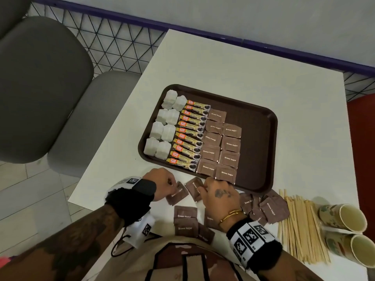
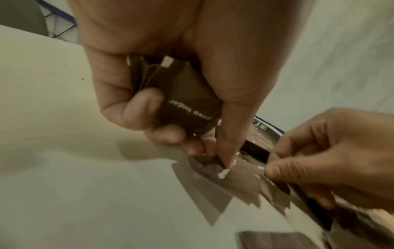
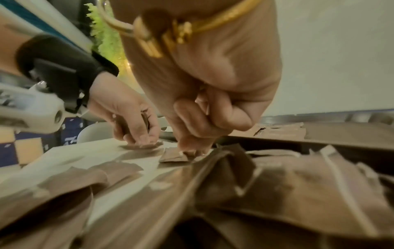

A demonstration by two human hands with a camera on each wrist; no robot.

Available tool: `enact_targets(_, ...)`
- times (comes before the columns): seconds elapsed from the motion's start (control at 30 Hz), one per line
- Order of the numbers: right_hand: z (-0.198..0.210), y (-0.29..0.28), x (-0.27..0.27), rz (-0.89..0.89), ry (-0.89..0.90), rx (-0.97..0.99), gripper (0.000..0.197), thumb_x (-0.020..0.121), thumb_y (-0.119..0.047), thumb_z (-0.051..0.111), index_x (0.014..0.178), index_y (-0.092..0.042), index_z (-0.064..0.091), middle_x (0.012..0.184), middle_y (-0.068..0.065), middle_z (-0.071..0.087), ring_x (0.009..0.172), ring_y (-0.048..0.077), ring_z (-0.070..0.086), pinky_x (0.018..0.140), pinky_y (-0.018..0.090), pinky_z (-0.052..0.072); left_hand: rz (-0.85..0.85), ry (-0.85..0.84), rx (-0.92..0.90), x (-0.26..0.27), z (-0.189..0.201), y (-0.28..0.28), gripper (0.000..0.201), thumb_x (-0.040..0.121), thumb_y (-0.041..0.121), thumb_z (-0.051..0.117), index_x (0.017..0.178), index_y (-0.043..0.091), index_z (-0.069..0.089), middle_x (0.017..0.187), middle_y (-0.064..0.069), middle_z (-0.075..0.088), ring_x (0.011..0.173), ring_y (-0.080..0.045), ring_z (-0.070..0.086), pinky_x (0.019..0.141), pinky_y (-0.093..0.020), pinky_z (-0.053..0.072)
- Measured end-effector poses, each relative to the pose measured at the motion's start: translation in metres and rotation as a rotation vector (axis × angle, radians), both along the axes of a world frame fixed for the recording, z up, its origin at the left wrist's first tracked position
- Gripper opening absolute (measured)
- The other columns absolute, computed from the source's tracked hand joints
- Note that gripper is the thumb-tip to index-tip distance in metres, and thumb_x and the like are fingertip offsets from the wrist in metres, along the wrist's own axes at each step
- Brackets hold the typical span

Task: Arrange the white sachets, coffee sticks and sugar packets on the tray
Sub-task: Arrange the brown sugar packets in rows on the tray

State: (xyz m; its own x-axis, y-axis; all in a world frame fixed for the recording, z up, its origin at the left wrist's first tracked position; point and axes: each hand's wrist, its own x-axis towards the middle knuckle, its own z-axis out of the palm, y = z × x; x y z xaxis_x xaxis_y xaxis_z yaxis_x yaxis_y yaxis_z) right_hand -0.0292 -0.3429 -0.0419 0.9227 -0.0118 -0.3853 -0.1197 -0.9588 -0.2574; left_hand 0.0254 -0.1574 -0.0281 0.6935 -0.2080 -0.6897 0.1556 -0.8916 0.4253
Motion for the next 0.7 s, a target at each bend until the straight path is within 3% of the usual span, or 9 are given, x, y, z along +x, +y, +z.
enact_targets(0.17, -0.002, -0.003, 0.002, 0.032, 0.013, -0.026, 0.025, 0.099, -0.034, 0.043, 0.108, -0.018, 0.06, 0.106, 0.008, 0.069, 0.099, 0.031, 0.065, 0.078, 0.032, 0.048, 0.296, 0.108, -0.301, 0.002, 0.009, 0.013, 0.011, 0.084, 0.017, 0.066, 0.074, 0.021, 0.066, 0.079, 0.001, 0.065, 0.07, -0.014, 0.06, 0.054, -0.022, 0.046)
enact_targets(0.23, 0.0, -0.003, 0.002, 0.048, 0.02, 0.037, 0.023, 0.097, -0.034, 0.045, 0.102, -0.02, 0.063, 0.099, 0.006, 0.07, 0.093, 0.029, 0.066, 0.074, 0.03, 0.048, 0.438, 0.165, -0.424, 0.001, 0.014, 0.015, 0.013, 0.083, 0.004, 0.065, 0.075, 0.015, 0.064, 0.075, -0.005, 0.062, 0.055, -0.013, 0.057, 0.05, -0.024, 0.048)
enact_targets(0.3, 0.005, -0.005, 0.002, 0.054, 0.011, 0.121, 0.022, 0.093, -0.034, 0.048, 0.092, -0.021, 0.065, 0.087, 0.001, 0.07, 0.083, 0.024, 0.066, 0.069, 0.028, 0.049, 0.534, 0.23, -0.532, -0.001, 0.015, 0.017, 0.02, 0.079, -0.005, 0.069, 0.085, 0.013, 0.062, 0.078, -0.009, 0.061, 0.051, -0.016, 0.055, 0.05, -0.024, 0.05)
enact_targets(0.4, 0.015, -0.014, 0.002, 0.017, -0.055, 0.293, 0.016, 0.087, -0.032, 0.058, 0.078, -0.021, 0.064, 0.072, -0.007, 0.063, 0.067, 0.014, 0.06, 0.062, 0.03, 0.051, 0.578, 0.325, -0.645, -0.002, 0.014, 0.019, 0.038, 0.073, -0.008, 0.076, 0.102, 0.012, 0.062, 0.081, -0.012, 0.062, 0.056, -0.021, 0.06, 0.053, -0.025, 0.051)
enact_targets(0.5, 0.033, -0.023, 0.005, -0.128, -0.121, 0.567, 0.013, 0.085, -0.018, 0.067, 0.072, -0.018, 0.066, 0.064, -0.009, 0.062, 0.053, 0.002, 0.055, 0.053, 0.018, 0.047, 0.659, 0.369, -0.751, -0.001, 0.016, 0.013, 0.016, 0.077, 0.003, 0.071, 0.081, 0.018, 0.069, 0.078, -0.009, 0.063, 0.063, -0.02, 0.062, 0.061, -0.027, 0.05)
enact_targets(0.53, 0.04, -0.024, 0.007, -0.199, -0.111, 0.664, 0.013, 0.086, -0.015, 0.067, 0.073, -0.015, 0.066, 0.061, -0.007, 0.062, 0.048, 0.001, 0.054, 0.049, 0.017, 0.047, 0.717, 0.392, -0.803, 0.0, 0.016, 0.01, 0.019, 0.082, 0.003, 0.065, 0.077, 0.02, 0.07, 0.079, -0.007, 0.066, 0.069, -0.019, 0.065, 0.064, -0.028, 0.053)
enact_targets(0.63, 0.05, -0.024, 0.015, -0.447, -0.044, 0.977, 0.01, 0.087, -0.004, 0.066, 0.078, -0.002, 0.063, 0.054, 0.002, 0.06, 0.039, 0.008, 0.05, 0.038, 0.021, 0.041, 0.849, 0.488, -0.976, 0.001, 0.018, 0.001, 0.026, 0.091, -0.006, 0.046, 0.103, 0.012, 0.061, 0.104, -0.013, 0.073, 0.099, -0.027, 0.072, 0.073, -0.041, 0.06)
enact_targets(0.7, 0.047, -0.02, 0.02, -0.596, 0.02, 1.165, 0.009, 0.086, 0.0, 0.067, 0.079, 0.001, 0.063, 0.055, 0.008, 0.058, 0.042, 0.013, 0.051, 0.039, 0.022, 0.04, 0.877, 0.489, -1.038, 0.002, 0.018, -0.004, 0.036, 0.089, -0.012, 0.043, 0.116, 0.009, 0.054, 0.113, -0.015, 0.071, 0.102, -0.028, 0.071, 0.073, -0.045, 0.06)
